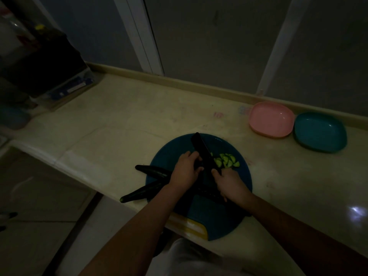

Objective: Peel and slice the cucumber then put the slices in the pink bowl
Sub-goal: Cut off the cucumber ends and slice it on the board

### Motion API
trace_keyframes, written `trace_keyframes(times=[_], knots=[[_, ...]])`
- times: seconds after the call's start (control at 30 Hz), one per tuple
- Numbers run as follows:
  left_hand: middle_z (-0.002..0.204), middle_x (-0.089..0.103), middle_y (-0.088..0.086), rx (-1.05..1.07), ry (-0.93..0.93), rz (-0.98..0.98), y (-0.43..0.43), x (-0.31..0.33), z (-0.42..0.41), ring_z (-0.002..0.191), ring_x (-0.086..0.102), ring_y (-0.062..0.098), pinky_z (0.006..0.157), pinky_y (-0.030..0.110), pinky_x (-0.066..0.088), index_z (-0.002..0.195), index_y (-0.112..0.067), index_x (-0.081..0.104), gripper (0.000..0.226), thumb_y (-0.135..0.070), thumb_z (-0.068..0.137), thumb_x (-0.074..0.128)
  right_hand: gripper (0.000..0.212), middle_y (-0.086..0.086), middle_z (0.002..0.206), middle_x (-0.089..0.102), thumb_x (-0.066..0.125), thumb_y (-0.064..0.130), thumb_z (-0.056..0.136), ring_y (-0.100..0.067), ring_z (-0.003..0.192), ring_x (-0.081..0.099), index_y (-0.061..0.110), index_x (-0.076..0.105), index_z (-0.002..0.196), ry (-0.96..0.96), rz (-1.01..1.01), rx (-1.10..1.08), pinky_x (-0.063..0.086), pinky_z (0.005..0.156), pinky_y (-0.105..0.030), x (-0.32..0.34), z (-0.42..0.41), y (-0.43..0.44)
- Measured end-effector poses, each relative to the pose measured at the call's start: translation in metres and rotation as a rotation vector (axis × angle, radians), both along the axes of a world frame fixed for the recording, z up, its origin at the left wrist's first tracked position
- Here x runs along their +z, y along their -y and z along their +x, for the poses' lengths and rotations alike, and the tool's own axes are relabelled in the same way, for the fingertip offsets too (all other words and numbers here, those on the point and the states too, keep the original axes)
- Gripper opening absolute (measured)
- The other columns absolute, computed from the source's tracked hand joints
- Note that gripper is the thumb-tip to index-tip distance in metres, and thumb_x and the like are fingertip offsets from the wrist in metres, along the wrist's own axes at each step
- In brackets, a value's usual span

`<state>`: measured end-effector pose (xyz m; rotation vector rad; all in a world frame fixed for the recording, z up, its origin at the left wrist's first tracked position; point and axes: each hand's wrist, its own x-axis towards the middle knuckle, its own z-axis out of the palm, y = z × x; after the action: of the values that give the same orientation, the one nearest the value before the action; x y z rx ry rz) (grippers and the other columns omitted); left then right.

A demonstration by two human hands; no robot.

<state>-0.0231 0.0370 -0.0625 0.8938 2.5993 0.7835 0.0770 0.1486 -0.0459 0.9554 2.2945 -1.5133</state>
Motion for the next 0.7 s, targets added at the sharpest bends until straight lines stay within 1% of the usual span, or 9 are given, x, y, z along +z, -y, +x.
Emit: trace_keyframes(times=[0.1, 0.17, 0.23, 0.3, 0.37, 0.47, 0.57, 0.63, 0.7], knots=[[0.103, 0.055, 0.008, -0.001, 0.0, 0.004, 0.001, 0.0, 0.0, 0.098, 0.048, 0.021, 0.071, 0.022, 0.033, 0.104, -0.01, 0.057, 0.024, -0.016, 0.084, 0.067, 0.046, -0.008, 0.052, 0.046, 0.038, 0.032, 0.099, -0.007, 0.026, 0.041, 0.008, 0.042, 0.06, 0.015, 0.061, 0.021, 0.033, 0.03, -0.02, -0.001, -0.003, 0.004], [0.104, 0.054, 0.01, -0.017, -0.012, 0.001, 0.003, 0.0, 0.0, 0.099, 0.048, 0.021, 0.071, 0.021, 0.032, 0.106, -0.01, 0.057, 0.024, -0.016, 0.084, 0.066, 0.046, -0.008, 0.054, 0.046, 0.038, 0.032, 0.099, -0.013, 0.035, 0.044, 0.007, 0.043, 0.062, 0.014, 0.078, 0.035, 0.034, 0.033, -0.022, -0.002, -0.003, 0.002], [0.105, 0.052, 0.01, -0.044, -0.029, -0.004, 0.005, 0.0, 0.001, 0.1, 0.047, 0.021, 0.074, 0.021, 0.033, 0.109, -0.01, 0.057, 0.026, -0.017, 0.085, 0.064, 0.043, -0.009, 0.056, 0.046, 0.038, 0.032, 0.099, -0.015, 0.039, 0.043, 0.006, 0.046, 0.066, 0.013, 0.086, 0.035, 0.035, 0.036, -0.025, -0.002, -0.001, -0.002], [0.106, 0.05, 0.011, -0.071, -0.035, -0.018, 0.007, 0.0, 0.001, 0.102, 0.046, 0.022, 0.079, 0.024, 0.036, 0.11, -0.01, 0.056, 0.026, -0.016, 0.086, 0.062, 0.044, -0.009, 0.053, 0.046, 0.038, 0.032, 0.099, -0.014, 0.036, 0.043, 0.006, 0.046, 0.065, 0.026, 0.094, 0.022, 0.034, 0.031, -0.021, -0.001, 0.002, -0.008], [0.105, 0.051, 0.01, -0.066, -0.024, -0.018, 0.007, 0.001, 0.001, 0.101, 0.047, 0.022, 0.08, 0.026, 0.038, 0.108, -0.01, 0.056, 0.024, -0.016, 0.086, 0.062, 0.047, -0.008, 0.049, 0.046, 0.038, 0.033, 0.099, -0.013, 0.031, 0.043, 0.008, 0.043, 0.059, 0.037, 0.1, 0.021, 0.034, 0.032, -0.02, 0.001, 0.006, -0.013], [0.101, 0.053, 0.007, -0.025, -0.009, -0.008, 0.005, 0.001, 0.0, 0.097, 0.049, 0.02, 0.075, 0.025, 0.036, 0.103, -0.011, 0.057, 0.021, -0.016, 0.084, 0.065, 0.047, -0.008, 0.047, 0.044, 0.04, 0.033, 0.099, -0.013, 0.028, 0.041, 0.009, 0.041, 0.058, 0.009, 0.039, 0.01, 0.037, 0.036, -0.023, 0.001, 0.011, -0.016], [0.099, 0.053, 0.006, -0.032, -0.022, -0.003, 0.005, 0.001, 0.001, 0.094, 0.049, 0.019, 0.068, 0.022, 0.031, 0.1, -0.01, 0.057, 0.019, -0.015, 0.084, 0.065, 0.041, -0.009, 0.05, 0.044, 0.042, 0.033, 0.098, -0.015, 0.032, 0.041, 0.008, 0.045, 0.066, -0.017, -0.067, -0.037, 0.037, 0.037, -0.024, 0.002, 0.012, -0.015], [0.098, 0.053, 0.006, -0.035, -0.031, 0.003, 0.005, 0.001, 0.001, 0.093, 0.049, 0.019, 0.067, 0.022, 0.029, 0.099, -0.01, 0.057, 0.019, -0.015, 0.083, 0.066, 0.039, -0.008, 0.05, 0.044, 0.042, 0.034, 0.098, -0.013, 0.031, 0.04, 0.008, 0.045, 0.068, -0.022, -0.101, -0.035, 0.036, 0.036, -0.024, 0.004, 0.012, -0.013], [0.098, 0.053, 0.007, -0.028, -0.023, 0.008, 0.005, 0.002, 0.001, 0.093, 0.049, 0.019, 0.068, 0.023, 0.03, 0.099, -0.009, 0.057, 0.019, -0.015, 0.084, 0.066, 0.04, -0.006, 0.048, 0.043, 0.042, 0.033, 0.098, -0.013, 0.03, 0.04, 0.008, 0.043, 0.067, -0.023, -0.109, -0.029, 0.035, 0.035, -0.023, 0.005, 0.011, -0.011]])
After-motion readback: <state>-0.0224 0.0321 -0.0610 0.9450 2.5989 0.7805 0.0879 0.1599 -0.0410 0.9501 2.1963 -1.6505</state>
